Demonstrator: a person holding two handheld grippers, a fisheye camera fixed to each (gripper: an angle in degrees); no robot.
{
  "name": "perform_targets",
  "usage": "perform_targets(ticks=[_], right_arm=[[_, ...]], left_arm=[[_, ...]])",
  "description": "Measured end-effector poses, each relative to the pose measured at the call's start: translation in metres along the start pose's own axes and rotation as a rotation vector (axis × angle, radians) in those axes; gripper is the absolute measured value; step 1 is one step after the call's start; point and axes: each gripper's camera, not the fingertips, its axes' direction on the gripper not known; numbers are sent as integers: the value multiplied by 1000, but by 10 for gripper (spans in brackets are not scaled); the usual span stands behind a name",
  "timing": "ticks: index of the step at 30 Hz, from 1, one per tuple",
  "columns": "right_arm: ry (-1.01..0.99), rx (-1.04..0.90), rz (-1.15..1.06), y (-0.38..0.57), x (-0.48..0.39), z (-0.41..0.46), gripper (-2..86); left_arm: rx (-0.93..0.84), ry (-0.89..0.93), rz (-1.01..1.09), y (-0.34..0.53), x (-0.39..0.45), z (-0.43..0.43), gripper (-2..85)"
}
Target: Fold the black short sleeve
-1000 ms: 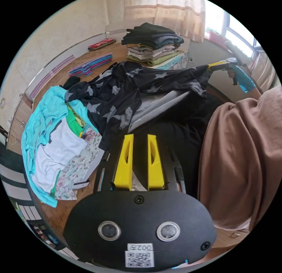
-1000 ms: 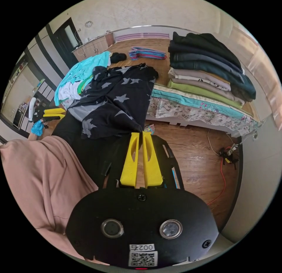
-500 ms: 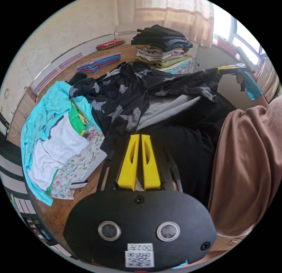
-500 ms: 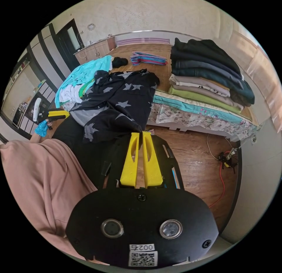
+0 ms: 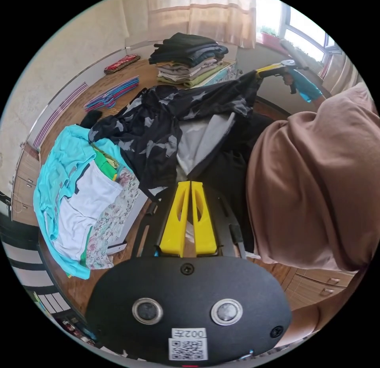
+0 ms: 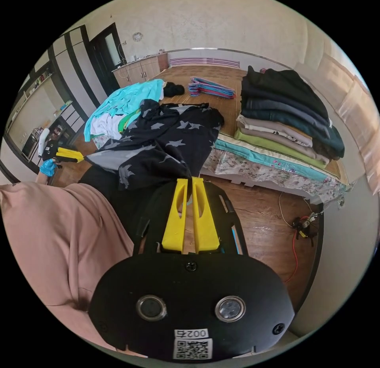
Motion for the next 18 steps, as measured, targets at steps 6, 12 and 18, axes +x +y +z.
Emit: perform_targets(ticks=[6,12,18], right_arm=[[1,-159,-32,9,-1,17,-7],[4,-149,-38,10,-3,11,-7],[19,-160,-35,10,-7,14,-6]], left_arm=[[-10,68,-59,12,7,12,-10],[6,75,-75,16,12,6,-9],[29,77,-76,13,6,11,11]])
